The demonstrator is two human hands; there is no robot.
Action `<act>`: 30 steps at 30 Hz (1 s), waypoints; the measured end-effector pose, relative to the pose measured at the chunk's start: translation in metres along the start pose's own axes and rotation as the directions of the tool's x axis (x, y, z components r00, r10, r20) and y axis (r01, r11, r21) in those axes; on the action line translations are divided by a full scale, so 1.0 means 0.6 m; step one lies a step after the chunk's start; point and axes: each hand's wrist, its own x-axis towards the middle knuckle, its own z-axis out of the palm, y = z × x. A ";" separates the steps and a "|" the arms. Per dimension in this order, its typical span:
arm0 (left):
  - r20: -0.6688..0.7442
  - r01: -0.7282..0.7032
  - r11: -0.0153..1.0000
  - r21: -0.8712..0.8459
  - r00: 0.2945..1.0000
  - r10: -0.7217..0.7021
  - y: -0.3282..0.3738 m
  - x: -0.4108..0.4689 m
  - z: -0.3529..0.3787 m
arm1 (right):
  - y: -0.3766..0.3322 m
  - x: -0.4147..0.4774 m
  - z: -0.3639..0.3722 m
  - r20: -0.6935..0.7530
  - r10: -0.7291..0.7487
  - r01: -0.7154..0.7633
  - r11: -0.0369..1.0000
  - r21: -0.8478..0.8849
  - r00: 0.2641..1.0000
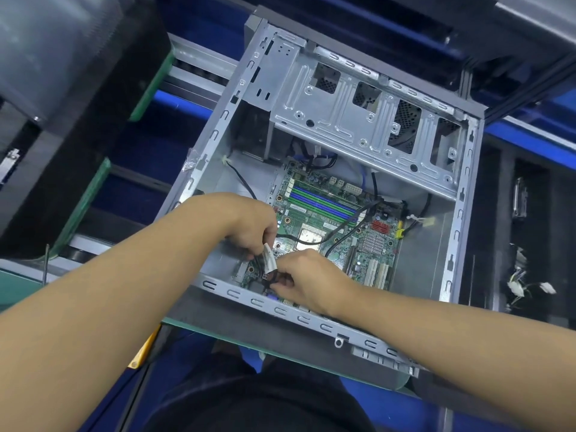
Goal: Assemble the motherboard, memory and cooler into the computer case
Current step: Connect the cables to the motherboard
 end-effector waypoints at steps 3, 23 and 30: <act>0.004 0.004 1.000 0.016 1.000 -0.004 -0.001 0.001 0.000 | -0.001 0.002 0.003 -0.011 -0.003 0.003 1.000 -0.003 1.000; 0.011 0.026 0.998 0.054 1.000 -0.027 0.006 -0.002 0.003 | 0.003 0.014 -0.009 0.051 -0.074 0.074 0.997 0.018 0.996; 0.031 0.019 1.000 0.012 0.999 -0.019 0.008 -0.006 0.004 | 0.000 0.008 -0.004 0.102 -0.081 0.086 0.995 -0.046 0.991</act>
